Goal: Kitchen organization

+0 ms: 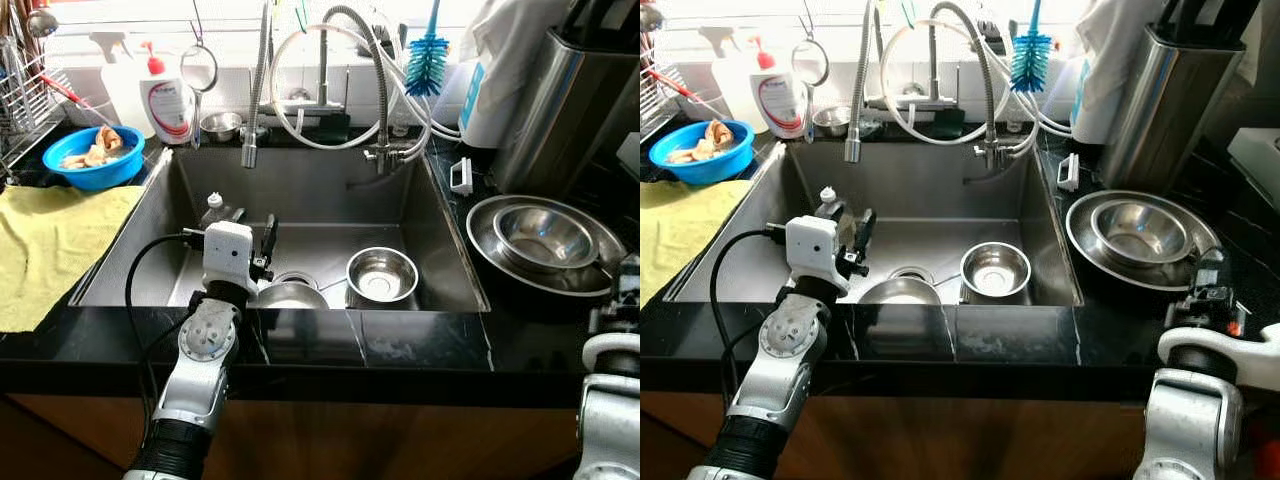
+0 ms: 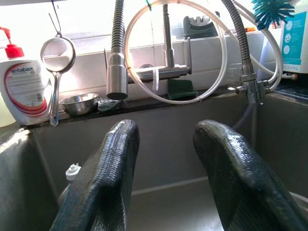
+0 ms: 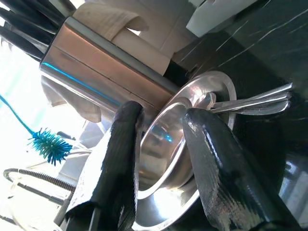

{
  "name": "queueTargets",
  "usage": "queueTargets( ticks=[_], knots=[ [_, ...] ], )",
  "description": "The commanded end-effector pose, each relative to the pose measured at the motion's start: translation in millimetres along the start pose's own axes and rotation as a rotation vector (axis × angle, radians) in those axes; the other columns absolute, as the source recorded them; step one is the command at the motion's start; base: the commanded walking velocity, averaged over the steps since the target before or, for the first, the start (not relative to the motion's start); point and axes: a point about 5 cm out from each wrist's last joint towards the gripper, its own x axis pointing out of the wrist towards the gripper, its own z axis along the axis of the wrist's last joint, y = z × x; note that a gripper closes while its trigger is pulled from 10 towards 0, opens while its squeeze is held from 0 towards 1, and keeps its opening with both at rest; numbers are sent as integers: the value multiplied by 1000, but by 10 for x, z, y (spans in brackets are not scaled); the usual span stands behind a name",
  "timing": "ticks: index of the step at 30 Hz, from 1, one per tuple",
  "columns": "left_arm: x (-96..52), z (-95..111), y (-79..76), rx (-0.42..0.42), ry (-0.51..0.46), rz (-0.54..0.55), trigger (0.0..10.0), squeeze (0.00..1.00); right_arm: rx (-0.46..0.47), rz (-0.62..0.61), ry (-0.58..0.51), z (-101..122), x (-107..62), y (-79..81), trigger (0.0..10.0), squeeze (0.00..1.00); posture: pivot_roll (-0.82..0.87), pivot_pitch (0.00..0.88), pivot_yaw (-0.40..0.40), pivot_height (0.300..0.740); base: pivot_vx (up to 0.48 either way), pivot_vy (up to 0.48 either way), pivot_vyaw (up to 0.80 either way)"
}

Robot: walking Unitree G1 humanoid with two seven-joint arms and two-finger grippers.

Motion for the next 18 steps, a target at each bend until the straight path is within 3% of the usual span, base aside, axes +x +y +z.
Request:
queueTargets(
  ticks=[1, 11, 18],
  knots=[
    [-10, -31, -3, 14, 15, -6, 10000, 0, 38, -27, 31, -90, -95, -23, 10000, 0, -171, 0, 3, 740, 0, 0, 0],
    [-14, -38, -6, 13, 16, -8, 10000, 0, 36, -139, -21, -33, -123, -181, 10000, 0, -171, 0, 6, 740, 0, 0, 0],
    [-13, -40, -5, 16, 16, -10, 10000, 0, 34, -37, 44, -70, -143, -130, 10000, 0, -172, 0, 7, 740, 0, 0, 0]
  ],
)
